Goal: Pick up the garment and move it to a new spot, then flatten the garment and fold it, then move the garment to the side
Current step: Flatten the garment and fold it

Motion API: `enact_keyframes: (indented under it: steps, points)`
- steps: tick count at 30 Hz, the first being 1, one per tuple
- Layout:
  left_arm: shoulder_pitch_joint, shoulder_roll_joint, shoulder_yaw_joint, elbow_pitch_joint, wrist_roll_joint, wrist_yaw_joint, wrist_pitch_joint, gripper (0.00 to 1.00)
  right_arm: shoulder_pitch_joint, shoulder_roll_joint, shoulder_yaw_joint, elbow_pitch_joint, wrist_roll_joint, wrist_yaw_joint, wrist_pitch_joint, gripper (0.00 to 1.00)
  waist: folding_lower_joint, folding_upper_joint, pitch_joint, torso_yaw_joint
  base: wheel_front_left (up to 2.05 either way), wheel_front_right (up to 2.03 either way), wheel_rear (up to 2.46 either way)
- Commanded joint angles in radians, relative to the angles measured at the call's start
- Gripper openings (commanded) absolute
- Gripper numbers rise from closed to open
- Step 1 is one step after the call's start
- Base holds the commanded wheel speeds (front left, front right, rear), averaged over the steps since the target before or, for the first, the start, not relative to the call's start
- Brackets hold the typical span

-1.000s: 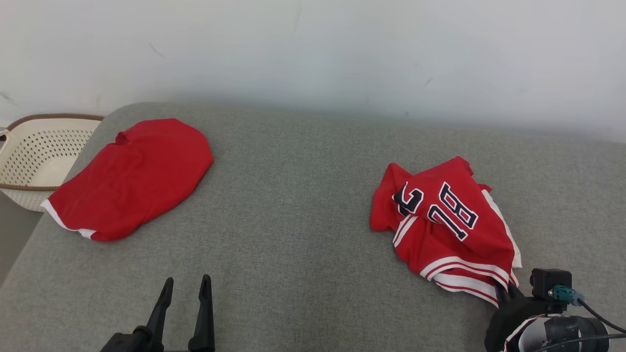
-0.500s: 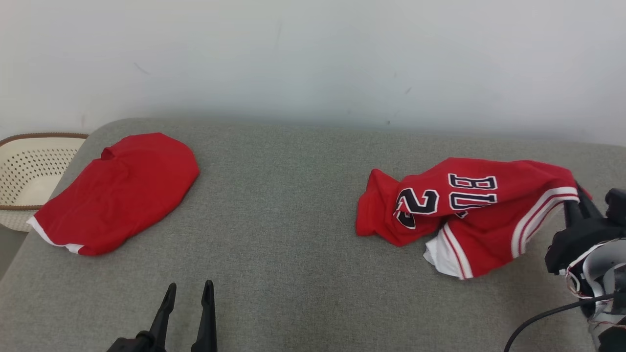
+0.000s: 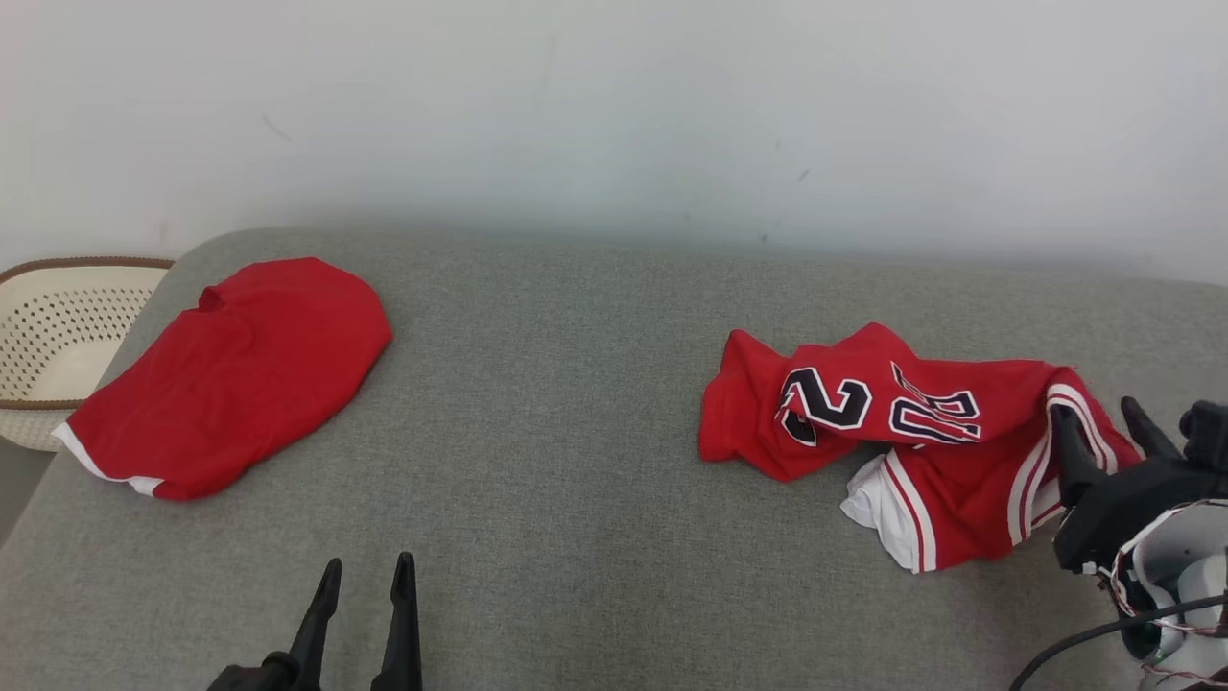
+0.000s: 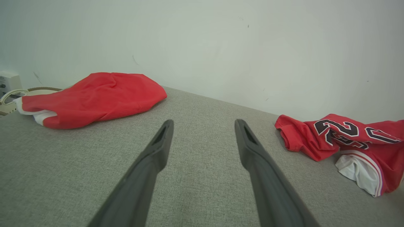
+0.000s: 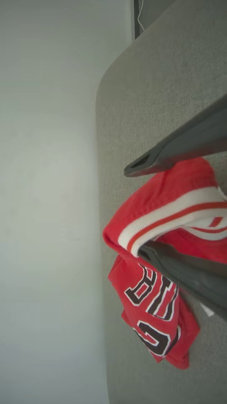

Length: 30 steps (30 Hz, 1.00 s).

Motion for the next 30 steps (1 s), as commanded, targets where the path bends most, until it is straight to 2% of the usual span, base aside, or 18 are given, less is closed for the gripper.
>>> enact_keyframes:
  steps: [1,8,15,18,25,26,30]
  points:
    - [0.015,0.000,0.005,0.001,0.000,0.002,-0.004,1.00,0.018,0.013,0.010,-0.028,0.023,0.000,-0.005,1.00,0.0000,0.0000,0.001,-0.005,0.00,0.00,0.00]
    - [0.022,0.000,0.011,-0.005,0.004,0.001,-0.004,1.00,0.094,0.040,0.022,-0.145,0.052,0.000,0.010,1.00,0.0000,0.0000,0.006,-0.032,0.00,0.00,0.00]
    - [0.015,0.000,0.007,-0.001,0.002,0.000,-0.004,1.00,0.167,0.044,0.022,-0.181,0.022,0.000,0.100,1.00,0.0000,0.0000,0.015,-0.056,0.00,0.00,0.00]
    - [0.009,0.000,0.006,-0.001,0.001,0.000,-0.004,1.00,0.187,0.058,0.009,-0.197,0.016,0.000,0.105,1.00,0.0000,0.0000,0.020,-0.063,0.00,0.00,0.00]
    - [0.007,0.000,0.012,-0.004,0.004,-0.001,-0.004,1.00,0.215,0.087,-0.025,-0.258,0.009,0.000,0.029,1.00,0.0000,0.0000,0.029,-0.078,0.00,0.00,0.00]
    - [0.005,0.000,0.014,-0.006,0.006,0.000,-0.004,1.00,0.227,0.101,-0.035,-0.283,-0.002,0.000,-0.020,1.00,0.0000,0.0000,0.031,-0.084,0.00,0.00,0.00]
    - [0.002,0.000,0.017,-0.009,0.006,0.001,-0.004,1.00,0.249,0.129,-0.044,-0.315,-0.024,0.000,-0.084,1.00,0.0000,0.0000,0.034,-0.093,0.00,0.00,0.00]
